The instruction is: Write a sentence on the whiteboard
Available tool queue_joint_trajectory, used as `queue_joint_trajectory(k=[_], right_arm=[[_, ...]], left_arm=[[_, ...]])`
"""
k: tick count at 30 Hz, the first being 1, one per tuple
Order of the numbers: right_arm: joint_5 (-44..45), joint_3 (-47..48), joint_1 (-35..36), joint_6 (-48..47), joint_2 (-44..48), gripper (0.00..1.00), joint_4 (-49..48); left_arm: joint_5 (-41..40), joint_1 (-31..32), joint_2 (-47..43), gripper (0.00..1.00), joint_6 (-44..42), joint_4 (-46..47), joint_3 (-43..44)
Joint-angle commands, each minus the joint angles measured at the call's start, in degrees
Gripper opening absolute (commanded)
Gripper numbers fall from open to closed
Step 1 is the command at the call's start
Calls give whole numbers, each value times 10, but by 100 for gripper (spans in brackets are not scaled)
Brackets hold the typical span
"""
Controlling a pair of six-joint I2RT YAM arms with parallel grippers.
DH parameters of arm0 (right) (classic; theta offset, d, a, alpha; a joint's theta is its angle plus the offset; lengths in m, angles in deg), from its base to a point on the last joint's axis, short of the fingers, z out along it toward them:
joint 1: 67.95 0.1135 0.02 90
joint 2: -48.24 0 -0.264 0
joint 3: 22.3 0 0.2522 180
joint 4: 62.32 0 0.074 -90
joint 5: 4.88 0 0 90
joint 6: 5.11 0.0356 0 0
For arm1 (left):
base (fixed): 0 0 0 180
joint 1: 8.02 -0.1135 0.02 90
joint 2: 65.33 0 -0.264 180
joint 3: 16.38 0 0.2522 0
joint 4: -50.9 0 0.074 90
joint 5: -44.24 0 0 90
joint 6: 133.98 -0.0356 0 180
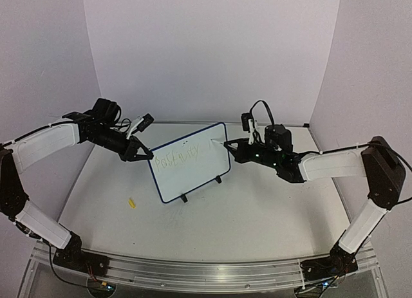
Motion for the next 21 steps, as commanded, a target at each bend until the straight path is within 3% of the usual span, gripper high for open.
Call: queue_joint_trajectory(k=[1,21], right_arm=[[6,24,2,-2,-12,0,-15],[18,-15,2,14,-22,0,-3]], left_arm=[[5,4,7,0,-6,-16,17],[5,4,6,0,-6,-16,18]])
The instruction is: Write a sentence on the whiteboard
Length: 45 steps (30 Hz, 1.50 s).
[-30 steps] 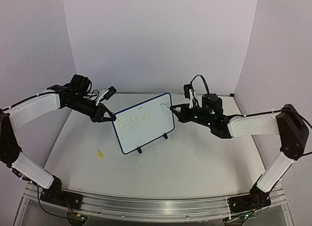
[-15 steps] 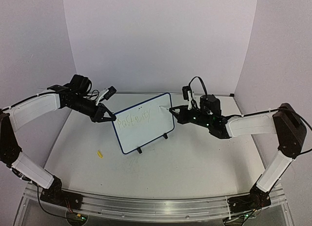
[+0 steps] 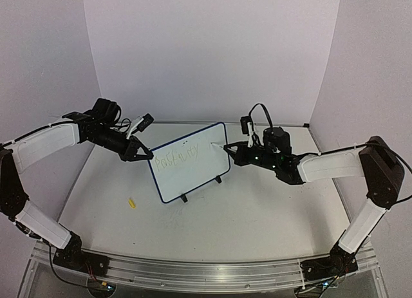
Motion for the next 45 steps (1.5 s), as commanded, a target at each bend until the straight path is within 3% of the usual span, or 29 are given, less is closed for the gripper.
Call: queue_joint_trajectory(k=[1,29,45], right_arm=[[12,-10,2,10,-15,0,-4],[3,25,2,-7,38,0,-3],[-5,39,2,-6,16,0,-3]], left_arm=[[5,4,6,0,-6,-16,18],[6,4,8,0,-6,-16,18],[7,4,9,0,-5,-16,19]])
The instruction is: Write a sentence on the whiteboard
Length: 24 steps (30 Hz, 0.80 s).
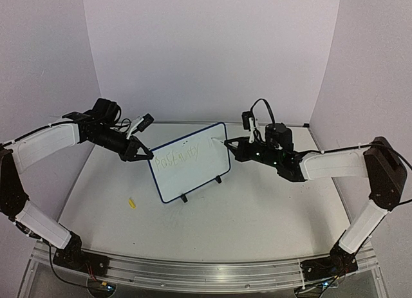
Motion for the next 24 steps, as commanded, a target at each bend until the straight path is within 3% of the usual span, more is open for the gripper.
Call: queue_joint_trajectory(k=[1,24], right_arm=[[-4,26,2,-6,-1,0,-15],[64,23,2,14,0,0,-1]], left_arm=[[7,4,9,0,-5,-17,19],[5,4,5,0,-6,-16,18]])
